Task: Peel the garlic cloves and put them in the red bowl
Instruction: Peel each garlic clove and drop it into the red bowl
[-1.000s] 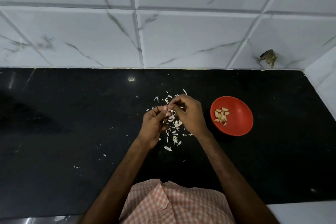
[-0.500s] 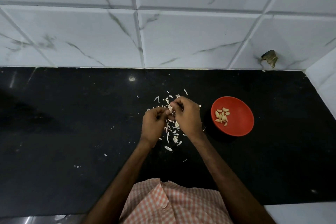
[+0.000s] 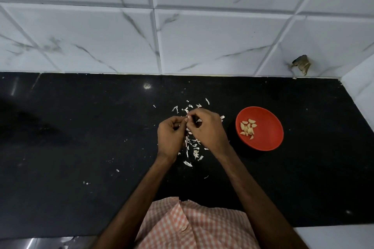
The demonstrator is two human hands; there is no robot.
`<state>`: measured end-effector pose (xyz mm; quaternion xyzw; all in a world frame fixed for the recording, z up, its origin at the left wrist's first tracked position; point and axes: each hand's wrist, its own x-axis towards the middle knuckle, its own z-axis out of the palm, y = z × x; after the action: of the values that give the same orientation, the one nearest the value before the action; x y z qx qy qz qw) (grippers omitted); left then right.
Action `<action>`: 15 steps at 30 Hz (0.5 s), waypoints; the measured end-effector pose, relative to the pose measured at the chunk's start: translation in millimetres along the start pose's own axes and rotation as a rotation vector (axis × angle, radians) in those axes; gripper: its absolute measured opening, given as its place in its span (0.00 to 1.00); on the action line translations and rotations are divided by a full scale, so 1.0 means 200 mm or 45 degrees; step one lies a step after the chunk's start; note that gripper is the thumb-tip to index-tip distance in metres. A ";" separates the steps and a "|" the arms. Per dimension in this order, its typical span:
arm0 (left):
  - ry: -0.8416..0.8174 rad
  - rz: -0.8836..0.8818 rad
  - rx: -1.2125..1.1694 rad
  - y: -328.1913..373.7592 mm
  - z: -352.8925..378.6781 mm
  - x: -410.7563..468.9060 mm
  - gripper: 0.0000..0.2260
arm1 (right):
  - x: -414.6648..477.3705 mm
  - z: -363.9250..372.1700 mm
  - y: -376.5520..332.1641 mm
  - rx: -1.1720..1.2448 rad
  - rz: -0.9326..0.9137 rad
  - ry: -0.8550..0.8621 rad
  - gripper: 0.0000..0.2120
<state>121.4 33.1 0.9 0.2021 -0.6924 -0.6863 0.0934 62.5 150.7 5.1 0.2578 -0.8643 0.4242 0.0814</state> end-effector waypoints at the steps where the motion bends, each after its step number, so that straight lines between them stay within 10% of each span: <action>1: 0.004 0.000 -0.012 0.00 0.00 0.00 0.06 | 0.00 0.00 0.00 0.003 0.002 0.000 0.04; 15: -0.009 -0.059 -0.195 0.02 0.00 0.00 0.07 | -0.02 -0.02 -0.03 0.287 0.236 0.080 0.06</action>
<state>120.4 32.0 4.0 0.2078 -0.6333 -0.7400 0.0902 68.1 152.2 11.3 0.1710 -0.8284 0.5320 0.0395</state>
